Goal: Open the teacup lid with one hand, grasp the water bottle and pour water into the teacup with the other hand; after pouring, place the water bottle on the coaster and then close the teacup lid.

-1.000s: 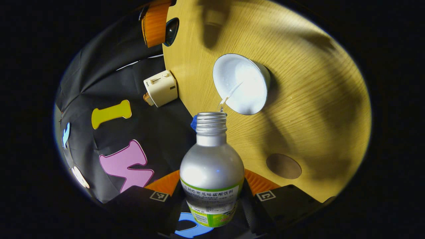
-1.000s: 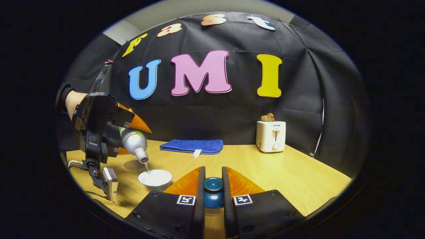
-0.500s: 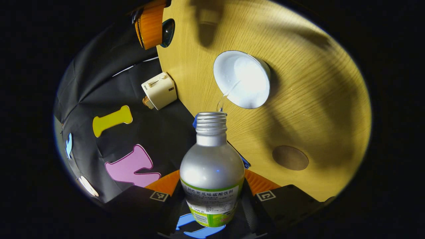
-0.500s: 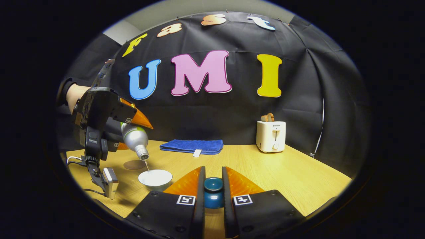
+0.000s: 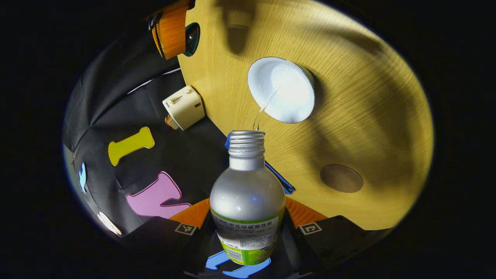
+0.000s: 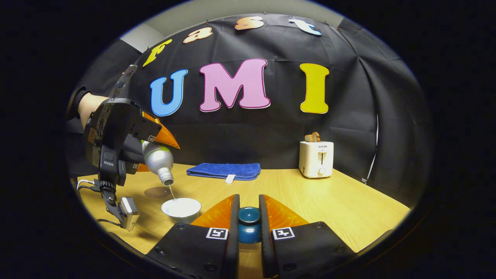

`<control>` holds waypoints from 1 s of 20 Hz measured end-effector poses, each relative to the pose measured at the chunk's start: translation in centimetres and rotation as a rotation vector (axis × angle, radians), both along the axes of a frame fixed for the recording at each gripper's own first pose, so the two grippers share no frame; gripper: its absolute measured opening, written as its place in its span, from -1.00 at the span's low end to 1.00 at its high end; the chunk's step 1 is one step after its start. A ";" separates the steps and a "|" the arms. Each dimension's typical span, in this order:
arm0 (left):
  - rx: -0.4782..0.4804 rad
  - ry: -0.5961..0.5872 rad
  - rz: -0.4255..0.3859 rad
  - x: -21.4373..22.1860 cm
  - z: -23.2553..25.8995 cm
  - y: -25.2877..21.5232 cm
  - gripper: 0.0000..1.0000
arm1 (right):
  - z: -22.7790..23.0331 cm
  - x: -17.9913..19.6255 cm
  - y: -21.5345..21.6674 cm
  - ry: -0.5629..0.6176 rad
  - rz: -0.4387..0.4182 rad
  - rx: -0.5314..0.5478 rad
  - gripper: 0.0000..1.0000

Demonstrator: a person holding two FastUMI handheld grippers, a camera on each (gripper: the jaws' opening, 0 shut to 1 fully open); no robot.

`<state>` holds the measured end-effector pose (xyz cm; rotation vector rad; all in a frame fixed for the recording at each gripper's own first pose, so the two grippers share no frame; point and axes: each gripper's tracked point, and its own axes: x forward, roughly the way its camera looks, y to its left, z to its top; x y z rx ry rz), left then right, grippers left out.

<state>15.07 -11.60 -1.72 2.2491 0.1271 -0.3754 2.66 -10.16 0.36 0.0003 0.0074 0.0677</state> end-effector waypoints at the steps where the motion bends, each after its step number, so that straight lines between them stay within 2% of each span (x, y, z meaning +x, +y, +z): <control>1: 0.001 0.000 -0.002 0.1 0.1 0.0 0.61 | 0.0 0.0 0.0 0.000 0.000 0.000 -0.46; 17: -0.024 0.030 -0.006 0.0 -0.8 -0.1 0.60 | 0.1 0.0 0.0 0.001 0.000 0.001 -0.46; 18: -0.037 0.037 -0.005 0.0 -0.9 0.0 0.61 | 0.1 0.0 0.0 0.001 0.000 0.001 -0.54; 20: -0.060 0.044 -0.003 -0.1 -1.4 0.1 0.60 | 0.1 0.0 0.0 0.001 0.000 0.001 -0.46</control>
